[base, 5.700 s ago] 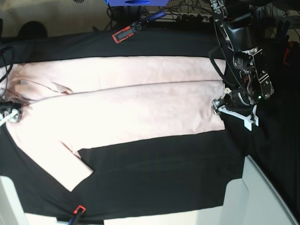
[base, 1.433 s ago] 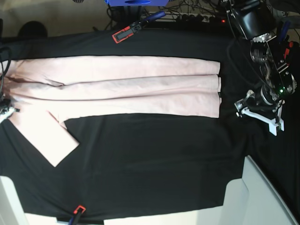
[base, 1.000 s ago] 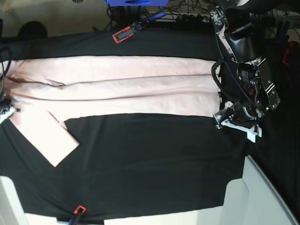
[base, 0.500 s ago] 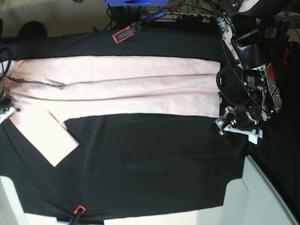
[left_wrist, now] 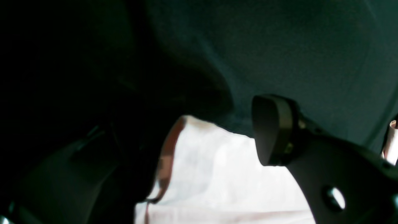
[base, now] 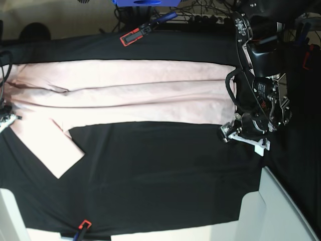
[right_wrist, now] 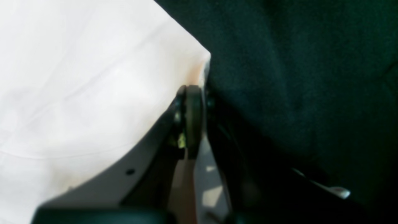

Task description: Fold the T-shirt properly

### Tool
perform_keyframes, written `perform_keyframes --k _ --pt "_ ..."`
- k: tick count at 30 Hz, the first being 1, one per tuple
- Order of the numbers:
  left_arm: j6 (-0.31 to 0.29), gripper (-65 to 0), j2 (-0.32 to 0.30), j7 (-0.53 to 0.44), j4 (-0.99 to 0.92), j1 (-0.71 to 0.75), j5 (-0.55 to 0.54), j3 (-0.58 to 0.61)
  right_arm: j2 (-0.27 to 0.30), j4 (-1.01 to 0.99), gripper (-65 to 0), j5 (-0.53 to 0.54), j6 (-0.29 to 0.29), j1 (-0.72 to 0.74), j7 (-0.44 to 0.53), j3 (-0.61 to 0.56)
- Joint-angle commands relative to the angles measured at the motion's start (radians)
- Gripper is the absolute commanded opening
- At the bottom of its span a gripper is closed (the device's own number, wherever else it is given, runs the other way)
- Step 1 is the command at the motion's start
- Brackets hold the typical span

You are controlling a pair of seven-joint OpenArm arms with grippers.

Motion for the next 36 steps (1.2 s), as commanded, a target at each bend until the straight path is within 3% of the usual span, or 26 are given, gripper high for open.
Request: perform_keyframes --k 1,4,8,9,25,27,30,36 --pt "-0.005 -13.3 -0.007 -0.012 0.013 -0.035 -0.014 0.008 0.024 0.015 -65.0 0.005 0.003 0.023 0.009 0.001" --pt "-0.005 -18.1 -0.009 -0.014 0.011 -0.039 -0.014 0.011 0.024 0.015 -65.0 0.005 0.003 0.023 0.009 0.001" --pt "-0.005 -39.1 -0.009 -0.014 -0.020 -0.053 -0.014 0.011 0.024 0.015 -65.0 0.005 0.003 0.023 0.009 0.001" --pt "-0.005 -41.3 -0.009 -0.016 -0.035 -0.064 -0.014 0.011 0.024 0.015 -65.0 0.005 0.003 0.023 0.009 0.001" --pt "-0.003 -42.0 -0.013 -0.016 -0.096 -0.078 -0.014 0.005 0.026 0.015 -65.0 0.005 0.003 0.023 0.009 0.001" --pt "-0.003 -46.4 -0.013 -0.016 -0.096 -0.076 -0.014 0.011 0.026 0.015 -65.0 0.005 0.003 0.023 0.009 0.001" --pt "-0.003 -65.0 -0.013 -0.014 -0.098 -0.065 -0.014 0.005 0.026 0.015 -65.0 0.005 0.003 0.023 0.009 0.001" --pt "-0.003 -65.0 -0.015 -0.009 -0.093 -0.062 -0.014 0.005 0.026 0.015 -65.0 0.005 0.003 0.023 0.009 0.001"
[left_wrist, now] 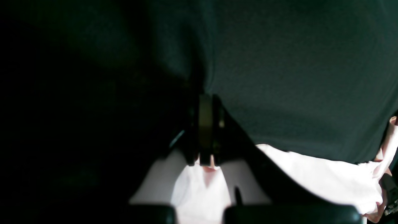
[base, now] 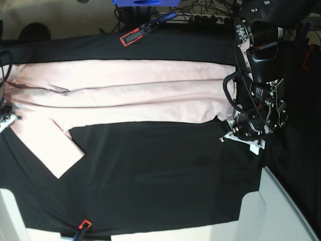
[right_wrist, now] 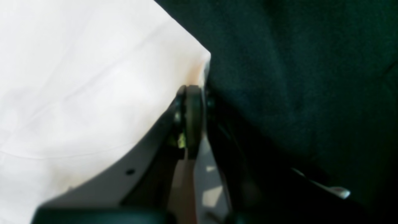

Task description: Fold the T-shirt properly

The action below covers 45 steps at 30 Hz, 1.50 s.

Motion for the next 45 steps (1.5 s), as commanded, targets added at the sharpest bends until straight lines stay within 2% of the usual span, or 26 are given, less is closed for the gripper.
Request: perform_keyframes --k 1,9,11,14,16,18,20,22,23,25,29,31,33,35,37,45 --pt "-0.002 -65.0 -0.012 0.002 0.018 -0.023 -0.012 -0.003 0.026 0.015 -65.0 0.005 0.003 0.023 0.009 0.001" --pt "-0.002 -65.0 -0.012 0.007 0.141 -0.003 -0.017 -0.004 0.027 0.015 -65.0 0.005 0.003 0.023 0.009 0.001" --pt "-0.002 -65.0 -0.012 0.040 0.166 -0.004 -0.017 -0.004 0.027 0.015 -65.0 0.005 0.003 0.023 0.009 0.001" --pt "-0.002 -58.4 -0.012 0.105 0.179 -0.012 -0.018 -0.006 0.027 0.015 -65.0 0.005 0.003 0.023 0.009 0.001" --pt "-0.002 -50.2 -0.012 0.113 0.199 -0.004 -0.018 -0.007 0.027 0.015 -65.0 0.005 0.003 0.023 0.008 0.001" --pt "-0.002 -46.5 -0.012 0.113 0.225 0.010 -0.018 -0.007 0.026 0.015 -65.0 0.005 0.003 0.023 0.008 0.001" --pt "-0.002 -49.4 -0.012 0.113 0.251 0.028 -0.018 -0.007 0.026 0.015 -65.0 0.005 0.003 0.023 0.008 0.001" --pt "-0.002 -62.6 -0.012 0.113 0.261 0.034 -0.018 -0.007 0.026 0.015 -65.0 0.005 0.003 0.023 0.008 0.001" --pt "-0.002 -65.0 -0.012 0.113 0.259 0.034 -0.018 -0.007 0.026 0.015 -65.0 0.005 0.003 0.023 0.008 0.001" --pt "-0.002 -64.5 -0.012 0.113 0.256 0.034 -0.014 -0.007 0.026 0.015 -65.0 0.005 0.003 0.023 0.008 0.001" --pt "-0.002 -51.9 -0.012 0.113 0.256 0.036 -0.012 -0.007 0.026 0.012 -65.0 0.005 0.003 0.023 0.008 0.001" --pt "-0.002 -42.7 -0.013 0.113 0.255 0.037 -0.012 -0.013 0.026 0.010 -65.0 0.005 0.003 0.023 0.008 0.001" --pt "-0.002 -30.4 -0.013 0.114 0.255 0.037 -0.012 -0.055 0.026 0.009 -65.0 0.005 0.003 0.023 0.008 0.001" --pt "-0.002 -22.2 -0.012 0.114 0.258 0.051 -0.011 -0.089 0.026 0.009 -65.0 0.005 0.003 0.023 0.008 0.001" --pt "-0.002 -20.0 -0.012 0.114 0.258 0.056 -0.011 -0.105 0.026 0.009 -65.0 0.005 0.003 0.023 0.008 0.001" --pt "-0.002 -20.0 -0.010 0.111 0.236 0.054 -0.011 -0.092 0.024 0.009 -65.0 0.005 0.003 0.023 -0.011 0.001"
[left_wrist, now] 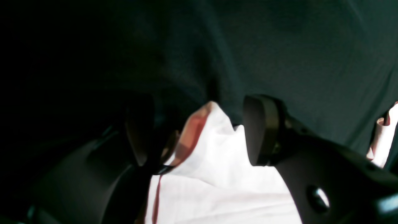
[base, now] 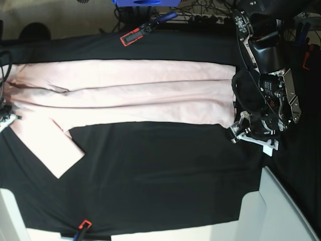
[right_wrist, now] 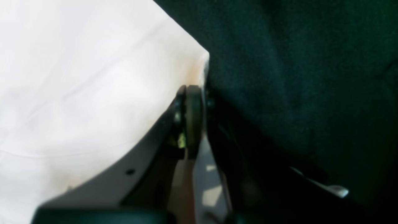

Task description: Fold the T-shirt properly

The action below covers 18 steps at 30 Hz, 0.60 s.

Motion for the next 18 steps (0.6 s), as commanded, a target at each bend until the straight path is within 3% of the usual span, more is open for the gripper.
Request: perform_keyframes --k 1,10,18 --pt "-0.005 -20.0 -0.013 -0.008 -0.003 -0.023 -0.011 -0.002 0.022 0.012 -65.0 0.005 0.003 0.022 -0.007 0.001" --pt "-0.005 -20.0 -0.014 -0.100 -0.134 -0.038 -0.009 -0.002 0.022 0.015 -65.0 0.006 0.003 0.022 -0.013 0.001" --pt "-0.005 -20.0 -0.014 -0.100 -0.140 -0.061 -0.009 0.000 0.022 0.015 -65.0 0.006 0.003 0.008 -0.013 0.001"
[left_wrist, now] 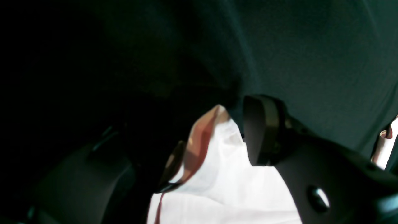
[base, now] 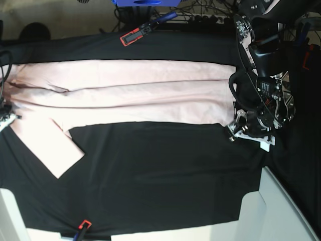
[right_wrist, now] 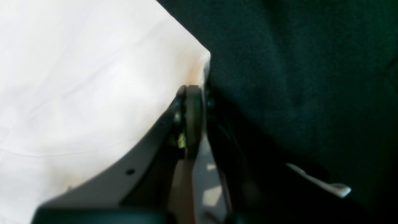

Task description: Fold the T-shirt properly

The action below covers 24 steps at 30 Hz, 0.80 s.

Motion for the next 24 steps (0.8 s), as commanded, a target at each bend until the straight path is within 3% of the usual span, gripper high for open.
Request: perform_keyframes --k 1,5,8,11,18,24 --pt "-0.002 -20.0 -0.010 -0.001 0.009 -0.029 -0.006 0.008 0.022 0.012 -65.0 -0.001 0.003 0.016 -0.009 0.003" --pt "-0.002 -20.2 -0.007 -0.001 0.010 -0.034 -0.006 0.104 0.022 0.012 -65.0 -0.001 0.003 0.010 -0.009 0.003" --pt "-0.002 -21.2 -0.003 -0.001 0.016 -0.035 -0.009 0.113 0.022 0.012 -65.0 -0.001 0.003 0.008 -0.009 0.003" --pt "-0.002 -30.2 -0.003 -0.002 0.013 -0.037 -0.009 0.113 0.022 0.012 -65.0 -0.001 0.003 -0.004 -0.009 0.003" --pt "-0.002 -65.0 -0.009 -0.002 0.018 -0.032 -0.008 0.113 0.022 0.012 -65.0 -0.001 0.003 -0.004 -0.009 0.003" --pt "-0.002 -65.0 -0.009 -0.002 0.019 -0.030 -0.008 0.113 0.022 0.013 -65.0 -0.001 0.003 -0.004 -0.006 0.003"
